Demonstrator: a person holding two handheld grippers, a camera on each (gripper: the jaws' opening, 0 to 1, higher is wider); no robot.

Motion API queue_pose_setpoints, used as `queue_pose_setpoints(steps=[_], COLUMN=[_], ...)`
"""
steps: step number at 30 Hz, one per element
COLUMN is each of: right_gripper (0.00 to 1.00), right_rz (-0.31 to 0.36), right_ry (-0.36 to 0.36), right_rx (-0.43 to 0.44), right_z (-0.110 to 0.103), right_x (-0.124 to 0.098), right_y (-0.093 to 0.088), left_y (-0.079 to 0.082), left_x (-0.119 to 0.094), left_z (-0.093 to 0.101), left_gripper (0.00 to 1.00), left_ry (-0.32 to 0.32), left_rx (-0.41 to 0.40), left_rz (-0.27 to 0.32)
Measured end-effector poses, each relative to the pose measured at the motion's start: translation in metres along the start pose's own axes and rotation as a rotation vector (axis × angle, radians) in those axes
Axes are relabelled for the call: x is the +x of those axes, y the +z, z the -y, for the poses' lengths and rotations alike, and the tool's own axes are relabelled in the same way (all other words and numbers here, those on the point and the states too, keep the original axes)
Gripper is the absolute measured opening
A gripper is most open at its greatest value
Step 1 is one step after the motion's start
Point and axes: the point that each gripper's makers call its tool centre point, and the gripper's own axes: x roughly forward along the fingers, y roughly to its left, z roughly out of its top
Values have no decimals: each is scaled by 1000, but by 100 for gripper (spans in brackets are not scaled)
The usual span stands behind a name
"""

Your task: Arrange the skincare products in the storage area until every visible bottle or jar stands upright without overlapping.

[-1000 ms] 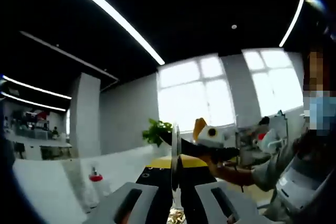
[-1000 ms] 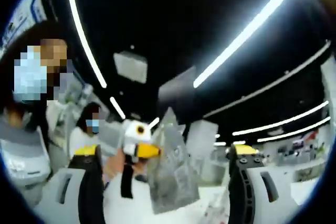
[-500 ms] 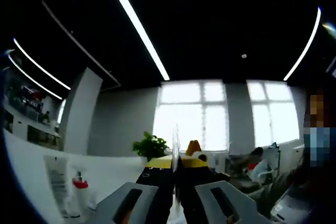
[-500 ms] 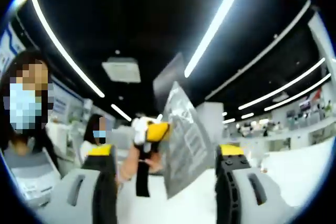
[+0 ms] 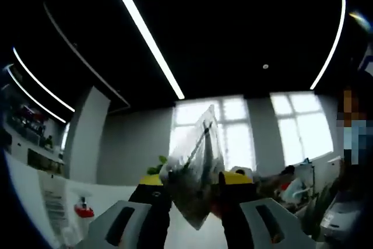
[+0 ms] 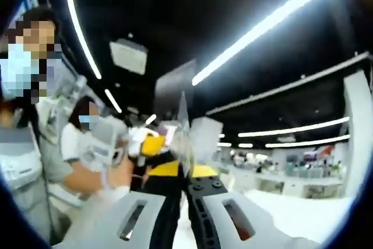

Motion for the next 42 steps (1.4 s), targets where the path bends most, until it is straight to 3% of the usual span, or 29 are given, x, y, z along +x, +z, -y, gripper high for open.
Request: queue_pose_setpoints(steps=[2, 4, 5, 8, 13, 15, 19, 22, 25, 28, 30, 34, 37, 39, 42], right_gripper=[1, 1, 1, 1, 1, 1, 1, 1, 1, 1, 1, 1, 1, 1, 1], right_rz=[-1, -8, -7, 3, -15, -47, -78, -91, -138, -172, -185, -284, -293, -312, -341], right_ry=[-7, -18, -23, -32, -97, -148, -230, -279, -288, -286, -281, -278, -262, -235, -193], right_rx=[-6, -15, -19, -39, -276, -427, -856, -1157, -1342, -1423, -1423, -1603, -1594, -1634, -1633], right_z=[2, 5, 7, 8, 9, 8, -7, -13, -13, -11, -10, -3, -6, -8, -11], right_x=[0, 0, 1, -1, -3, -3, 0, 1, 2, 3, 3, 2, 2, 3, 4], right_y=[-1, -2, -2, -1, 0, 1, 8, 6, -5, -14, -18, -28, -32, -39, -49], left_y=[-2, 3, 3, 4, -3, -6, -14, -9, -3, -1, -2, -1, -3, -9, -17], left_x=[-4, -8, -11, -14, -14, -14, -16, -19, -24, -25, -25, -27, -28, -28, -29], left_z=[-1, 8, 14, 18, 17, 14, 0, -8, -12, -10, -13, -22, -26, -33, -44], left_gripper=[45, 47, 48, 61, 70, 70, 64, 63, 63, 63, 64, 64, 64, 62, 54], left_ry=[-16, -81, -125, -158, -143, -133, -117, -111, -117, -103, -81, -69, -51, -12, 27], left_rx=[5, -60, -66, -115, -105, -108, -166, -210, -239, -229, -213, -223, -241, -240, -250], left_rz=[26, 76, 81, 83, 57, 50, 23, 42, 63, 80, 74, 76, 81, 62, 43])
